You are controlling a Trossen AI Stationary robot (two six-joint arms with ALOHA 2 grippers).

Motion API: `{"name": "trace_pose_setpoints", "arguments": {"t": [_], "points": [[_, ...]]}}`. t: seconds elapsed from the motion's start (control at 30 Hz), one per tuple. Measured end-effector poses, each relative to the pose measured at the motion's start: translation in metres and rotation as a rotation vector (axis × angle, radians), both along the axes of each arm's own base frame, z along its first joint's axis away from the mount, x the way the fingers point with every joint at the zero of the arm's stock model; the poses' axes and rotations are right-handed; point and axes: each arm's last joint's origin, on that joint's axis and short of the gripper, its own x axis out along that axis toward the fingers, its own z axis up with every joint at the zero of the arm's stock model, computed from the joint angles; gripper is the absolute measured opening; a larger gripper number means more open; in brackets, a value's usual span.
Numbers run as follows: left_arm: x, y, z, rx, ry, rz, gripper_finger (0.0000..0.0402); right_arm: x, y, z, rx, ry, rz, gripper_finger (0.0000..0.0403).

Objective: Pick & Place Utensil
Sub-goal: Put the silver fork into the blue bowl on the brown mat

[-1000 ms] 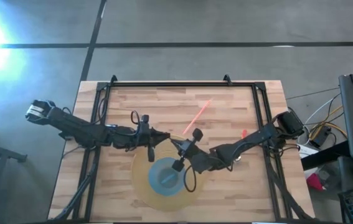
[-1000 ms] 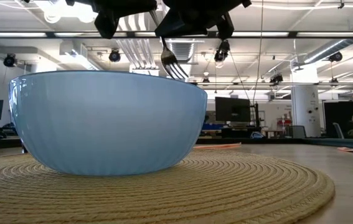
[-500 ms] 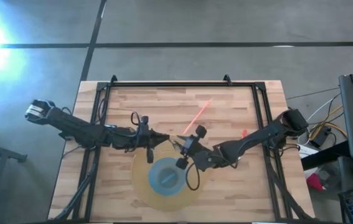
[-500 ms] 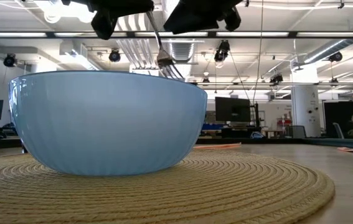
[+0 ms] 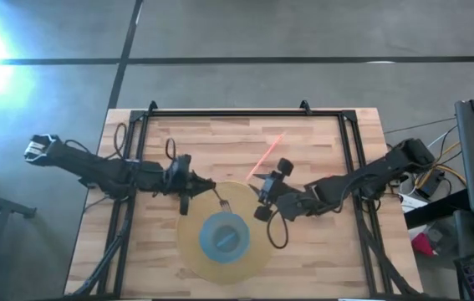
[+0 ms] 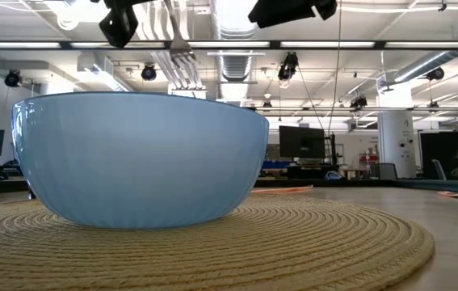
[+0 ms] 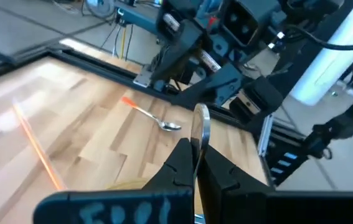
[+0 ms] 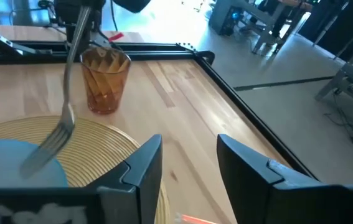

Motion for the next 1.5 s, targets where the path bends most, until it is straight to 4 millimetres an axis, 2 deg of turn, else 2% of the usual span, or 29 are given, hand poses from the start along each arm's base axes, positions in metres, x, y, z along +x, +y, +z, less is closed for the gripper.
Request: {"name": "trace_pose_setpoints", "arguments": {"t": [0.23,0.5,1.5], "points": [[-0.007,0.023,0.003,-0.088,0.022,0.043,0.0000,-0.014,-0.006,0.001,0.002,0.003,-0.002,0.0140],[0.014,0.045,-0.017,-0.235,0.128,-0.010,0.0000,-0.023,-0.009,-0.008,0.028,0.003,-0.020,0.0125],[0.056,0.042,-0.070,-0.425,0.353,-0.123,0.0000,-0.024,-0.009,-0.010,0.045,-0.004,-0.029,0.0088]]}}
